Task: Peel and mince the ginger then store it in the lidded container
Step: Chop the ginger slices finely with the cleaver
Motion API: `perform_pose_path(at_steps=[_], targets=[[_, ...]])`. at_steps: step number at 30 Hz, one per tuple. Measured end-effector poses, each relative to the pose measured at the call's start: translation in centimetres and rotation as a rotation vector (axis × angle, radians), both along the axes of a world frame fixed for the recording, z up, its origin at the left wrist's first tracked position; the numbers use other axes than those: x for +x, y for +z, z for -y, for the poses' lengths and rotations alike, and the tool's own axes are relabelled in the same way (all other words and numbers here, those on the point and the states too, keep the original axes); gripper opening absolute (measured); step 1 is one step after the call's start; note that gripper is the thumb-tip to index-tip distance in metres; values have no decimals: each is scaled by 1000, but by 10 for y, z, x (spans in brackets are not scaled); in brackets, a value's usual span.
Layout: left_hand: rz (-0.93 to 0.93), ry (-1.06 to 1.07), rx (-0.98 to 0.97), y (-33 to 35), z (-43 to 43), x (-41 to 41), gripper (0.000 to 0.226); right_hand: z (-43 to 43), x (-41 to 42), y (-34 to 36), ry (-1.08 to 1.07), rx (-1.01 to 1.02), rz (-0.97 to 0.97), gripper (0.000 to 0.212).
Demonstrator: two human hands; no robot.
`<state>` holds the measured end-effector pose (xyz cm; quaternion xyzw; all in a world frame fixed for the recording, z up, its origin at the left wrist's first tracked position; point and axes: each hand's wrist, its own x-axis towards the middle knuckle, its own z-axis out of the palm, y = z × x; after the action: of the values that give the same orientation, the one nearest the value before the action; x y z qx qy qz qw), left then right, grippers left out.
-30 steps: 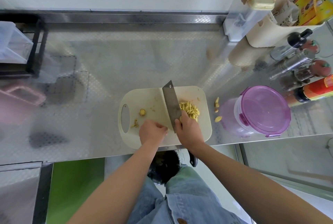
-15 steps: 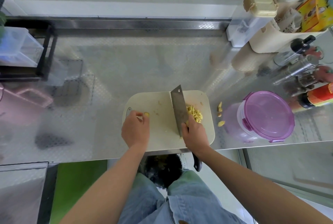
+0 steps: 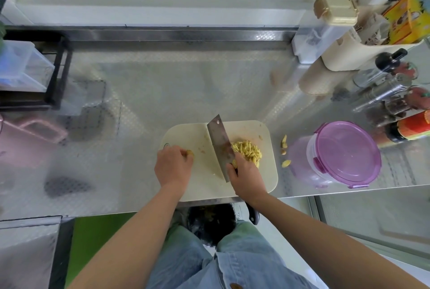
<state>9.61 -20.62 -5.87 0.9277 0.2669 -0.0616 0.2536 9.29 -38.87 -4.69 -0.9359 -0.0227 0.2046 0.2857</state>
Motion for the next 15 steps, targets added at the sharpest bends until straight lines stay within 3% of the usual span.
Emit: perform_pose_path(at_steps=[6, 15], targets=[[11, -48, 39, 2, 5, 2, 14, 4, -1, -1, 6, -1, -9, 11], [-5, -84, -87, 4, 3, 3, 9, 2, -2, 1, -5, -4, -25, 15]])
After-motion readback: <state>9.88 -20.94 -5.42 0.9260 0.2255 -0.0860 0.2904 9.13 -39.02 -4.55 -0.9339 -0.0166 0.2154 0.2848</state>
